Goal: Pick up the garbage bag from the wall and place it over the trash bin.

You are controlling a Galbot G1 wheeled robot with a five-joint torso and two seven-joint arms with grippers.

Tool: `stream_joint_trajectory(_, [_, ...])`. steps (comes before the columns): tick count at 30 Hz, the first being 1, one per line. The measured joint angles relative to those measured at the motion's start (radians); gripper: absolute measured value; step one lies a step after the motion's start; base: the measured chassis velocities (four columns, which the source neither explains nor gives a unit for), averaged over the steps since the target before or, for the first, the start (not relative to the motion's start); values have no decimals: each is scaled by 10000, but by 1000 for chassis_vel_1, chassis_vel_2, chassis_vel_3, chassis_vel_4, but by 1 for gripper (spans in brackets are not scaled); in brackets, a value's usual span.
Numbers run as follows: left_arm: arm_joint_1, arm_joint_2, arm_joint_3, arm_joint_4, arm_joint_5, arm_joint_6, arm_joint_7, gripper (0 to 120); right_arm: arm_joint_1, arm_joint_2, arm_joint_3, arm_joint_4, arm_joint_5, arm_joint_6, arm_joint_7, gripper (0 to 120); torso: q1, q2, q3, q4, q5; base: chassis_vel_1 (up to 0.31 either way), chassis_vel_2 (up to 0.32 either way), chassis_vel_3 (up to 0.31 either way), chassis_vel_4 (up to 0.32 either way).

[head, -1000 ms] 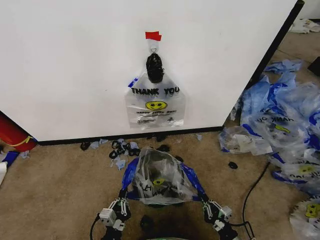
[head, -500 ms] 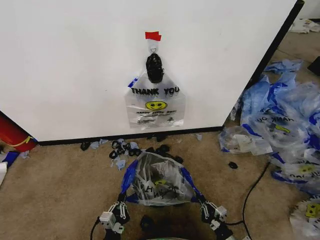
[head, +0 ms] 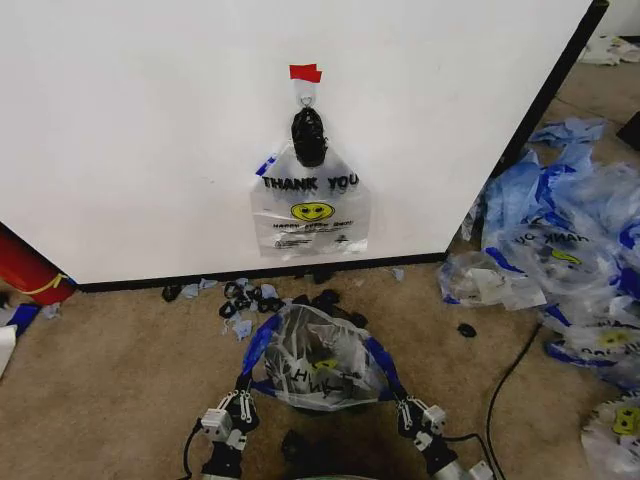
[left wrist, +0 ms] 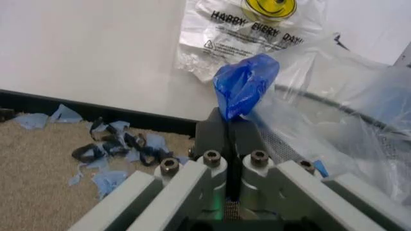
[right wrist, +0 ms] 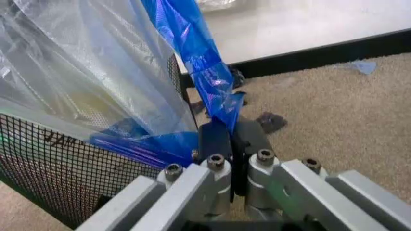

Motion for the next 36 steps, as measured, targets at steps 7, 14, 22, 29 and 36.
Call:
stream_joint_trajectory(7, [-113, 97, -110, 24, 9, 42, -4, 0, -55, -130, 13, 328, 1, -6, 29, 0, 1, -5, 2, -3, -33, 0, 0, 0, 0])
stream_joint_trajectory(14, [-344, 304, -343, 291, -46, 163, 4, 0, -155, -241, 85, 679, 0, -7, 44, 0, 1, -7, 3, 0, -25, 0, 0, 0, 0])
stream_joint_trajectory(22, [-393, 516, -380, 330, -124, 217, -16, 0, -222, -272, 121, 874, -46, -7, 93, 0, 1, -8, 3, 2, -19, 0, 0, 0, 0])
stream_joint_trajectory(29, [-257, 983, -380, -80, -184, 432, -85, 0, -269, -294, 147, 966, -63, -8, 121, 0, 1, -7, 3, 2, -12, 0, 0, 0, 0])
stream_joint_trajectory(36, [-244, 1079, -408, -240, -188, 471, -93, 0, -272, -269, 149, 965, -72, -8, 122, 0, 1, -6, 2, 2, -13, 0, 0, 0, 0])
